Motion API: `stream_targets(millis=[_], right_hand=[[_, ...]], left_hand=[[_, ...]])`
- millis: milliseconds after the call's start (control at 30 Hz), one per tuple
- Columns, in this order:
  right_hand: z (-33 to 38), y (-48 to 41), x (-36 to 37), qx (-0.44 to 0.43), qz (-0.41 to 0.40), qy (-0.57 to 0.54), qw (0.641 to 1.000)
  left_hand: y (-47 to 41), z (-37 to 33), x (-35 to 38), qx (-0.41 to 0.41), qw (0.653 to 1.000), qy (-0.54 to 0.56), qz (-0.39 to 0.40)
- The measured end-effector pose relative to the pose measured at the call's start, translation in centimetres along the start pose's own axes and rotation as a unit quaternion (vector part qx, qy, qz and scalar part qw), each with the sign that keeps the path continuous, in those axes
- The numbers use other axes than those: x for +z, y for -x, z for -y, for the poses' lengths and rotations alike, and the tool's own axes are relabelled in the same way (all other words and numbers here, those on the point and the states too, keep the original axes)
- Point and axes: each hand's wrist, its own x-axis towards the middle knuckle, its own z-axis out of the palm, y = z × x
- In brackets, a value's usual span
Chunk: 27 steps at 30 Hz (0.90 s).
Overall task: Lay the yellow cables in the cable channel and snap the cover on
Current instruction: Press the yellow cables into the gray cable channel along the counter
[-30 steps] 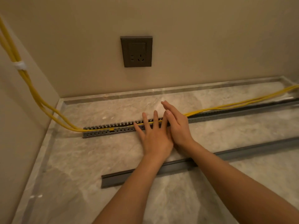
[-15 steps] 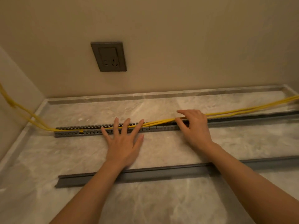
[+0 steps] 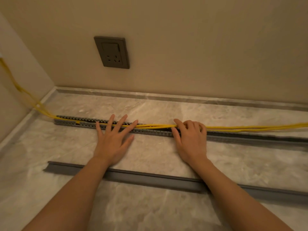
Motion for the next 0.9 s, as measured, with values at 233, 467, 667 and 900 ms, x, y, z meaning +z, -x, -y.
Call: stream_targets(millis=[233,467,667,900], right_hand=[[0.04,-0.12,-0.29,-0.028,-0.049,-0.031,0.998],[-0.06,0.19,-0.28,-0.084,-0.102,-0.027,0.991],[0.02,0.55,-0.32,-0.134,-0.097,-0.043,0.985],[0.15,0.77,-0.43,-0.164,-0.053,-0.061,0.983]], left_hand=[[-0.23,0.15,0.07,0.011,1.0,0.008,-0.005],[-0.16,0.13,0.03,0.018,1.0,0.02,-0.016],[-0.17,0.28,0.24,0.017,1.0,0.013,-0.022],[-0.23,0.29,0.46,0.017,0.999,0.017,-0.025]])
